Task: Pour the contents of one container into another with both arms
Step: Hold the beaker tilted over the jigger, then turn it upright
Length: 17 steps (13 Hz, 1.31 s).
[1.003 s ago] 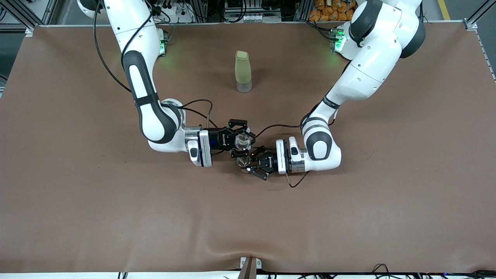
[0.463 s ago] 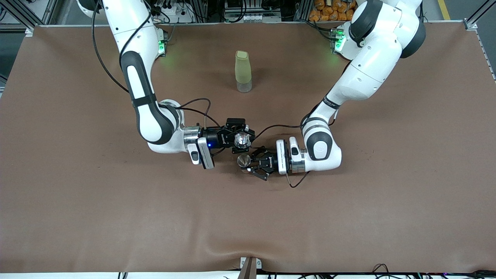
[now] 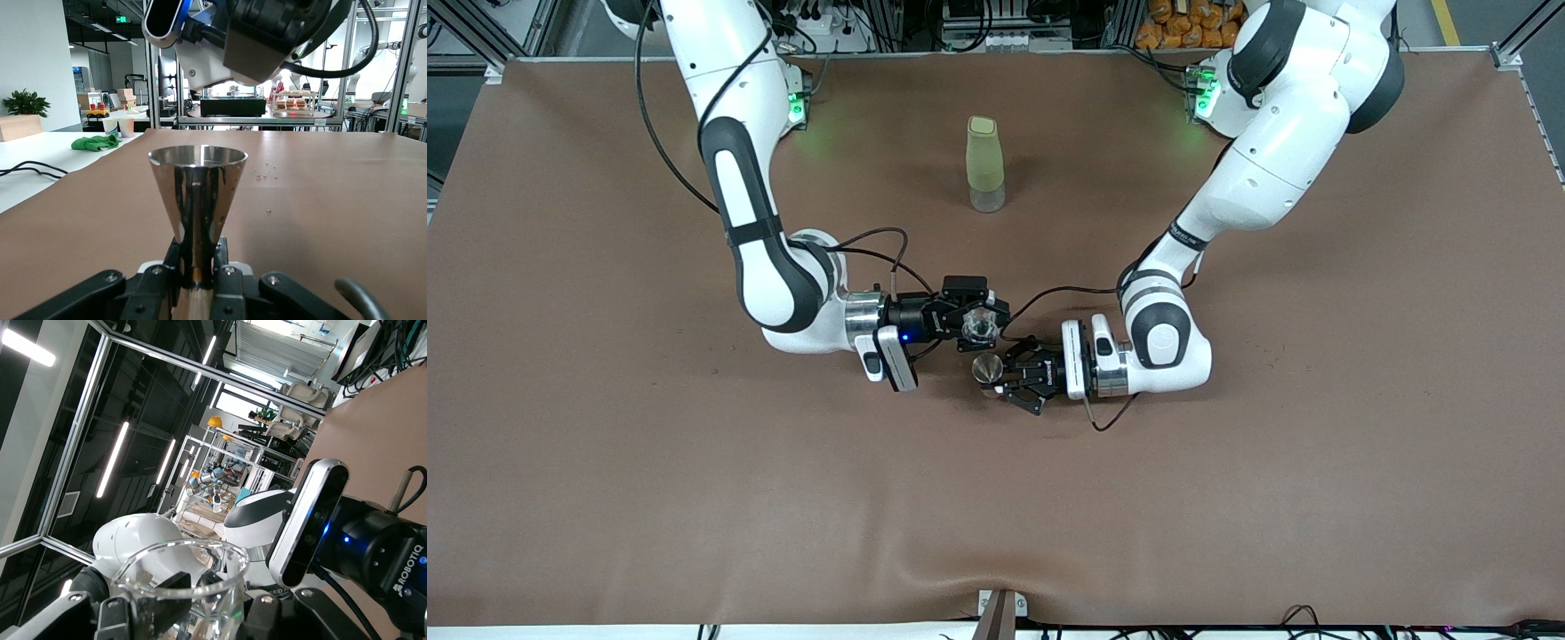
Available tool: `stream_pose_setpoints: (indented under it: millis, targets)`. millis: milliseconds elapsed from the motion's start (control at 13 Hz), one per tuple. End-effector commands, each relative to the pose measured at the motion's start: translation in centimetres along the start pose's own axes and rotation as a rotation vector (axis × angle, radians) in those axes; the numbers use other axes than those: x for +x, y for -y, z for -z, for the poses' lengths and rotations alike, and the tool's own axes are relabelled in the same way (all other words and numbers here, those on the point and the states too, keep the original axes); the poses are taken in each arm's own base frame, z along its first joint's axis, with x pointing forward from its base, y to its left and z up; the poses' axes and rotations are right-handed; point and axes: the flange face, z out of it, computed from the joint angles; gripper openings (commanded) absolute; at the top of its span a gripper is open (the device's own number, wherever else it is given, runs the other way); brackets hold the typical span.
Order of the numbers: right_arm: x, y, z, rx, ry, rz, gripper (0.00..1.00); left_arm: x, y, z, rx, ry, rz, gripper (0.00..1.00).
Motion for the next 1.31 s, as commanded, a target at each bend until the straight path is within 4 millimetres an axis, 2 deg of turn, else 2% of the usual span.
stream_pose_setpoints:
  millis: [0,1234]
  targets:
    - [0.80,0.55,0.30,0.014,-0.022,-0.063,0.00,0.24,0.06,-0.27,0.004,-0.035,-0.030,0.00]
    - [1.13,0.65,0.38,0.011,-0.025,-0.160,0.00,0.23,-0.24,-0.77,0.002,-0.044,-0.036,0.00]
